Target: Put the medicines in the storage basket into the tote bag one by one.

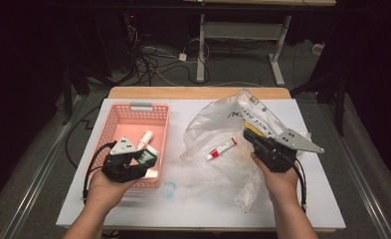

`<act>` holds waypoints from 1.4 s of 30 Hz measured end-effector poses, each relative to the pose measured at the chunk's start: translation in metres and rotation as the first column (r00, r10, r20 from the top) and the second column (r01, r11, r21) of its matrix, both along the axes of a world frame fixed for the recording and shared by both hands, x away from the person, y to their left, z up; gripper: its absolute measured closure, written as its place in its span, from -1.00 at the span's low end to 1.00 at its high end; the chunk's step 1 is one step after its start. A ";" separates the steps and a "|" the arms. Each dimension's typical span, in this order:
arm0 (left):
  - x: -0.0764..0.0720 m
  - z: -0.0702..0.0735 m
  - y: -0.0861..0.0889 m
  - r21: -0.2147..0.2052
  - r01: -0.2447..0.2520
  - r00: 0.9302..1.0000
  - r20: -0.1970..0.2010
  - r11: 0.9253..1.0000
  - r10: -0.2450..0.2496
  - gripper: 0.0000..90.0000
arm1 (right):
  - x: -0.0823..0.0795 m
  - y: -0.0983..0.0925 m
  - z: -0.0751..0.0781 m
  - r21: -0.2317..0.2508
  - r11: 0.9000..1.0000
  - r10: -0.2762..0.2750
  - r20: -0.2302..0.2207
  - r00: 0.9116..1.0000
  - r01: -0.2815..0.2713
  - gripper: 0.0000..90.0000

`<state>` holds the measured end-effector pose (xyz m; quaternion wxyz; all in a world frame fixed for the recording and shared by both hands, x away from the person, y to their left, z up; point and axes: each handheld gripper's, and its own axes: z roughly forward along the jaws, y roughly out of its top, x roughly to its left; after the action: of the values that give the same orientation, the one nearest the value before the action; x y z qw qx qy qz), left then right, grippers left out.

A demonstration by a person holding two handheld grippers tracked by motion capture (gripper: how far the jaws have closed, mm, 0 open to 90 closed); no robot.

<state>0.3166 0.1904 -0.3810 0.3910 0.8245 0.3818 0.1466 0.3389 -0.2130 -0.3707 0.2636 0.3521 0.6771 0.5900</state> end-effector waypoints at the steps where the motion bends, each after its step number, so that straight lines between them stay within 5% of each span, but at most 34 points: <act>1: -0.001 0.001 -0.003 0.000 0.010 1.000 0.001 1.000 -0.010 0.19 | 0.000 0.000 0.000 -0.001 1.000 0.001 0.001 1.000 -0.001 1.00; 10: -0.006 -0.003 -0.035 0.012 0.093 0.996 -0.006 0.996 -0.093 0.19 | 0.000 -0.001 0.001 0.001 1.000 0.001 0.005 1.000 -0.001 1.00; 22: -0.009 -0.023 -0.081 0.045 0.207 0.977 -0.055 0.977 -0.204 0.19 | -0.001 -0.001 0.001 0.007 1.000 0.002 0.002 1.000 -0.002 1.00; 42: 0.011 -0.035 -0.129 0.006 0.250 0.967 -0.053 0.968 -0.249 0.19 | 0.000 0.000 0.001 0.006 1.000 0.007 0.005 1.000 -0.007 1.00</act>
<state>0.3277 0.0611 -0.4157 0.3909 0.8720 0.2843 0.0771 0.3386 -0.2134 -0.3701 0.2620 0.3492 0.6758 0.5939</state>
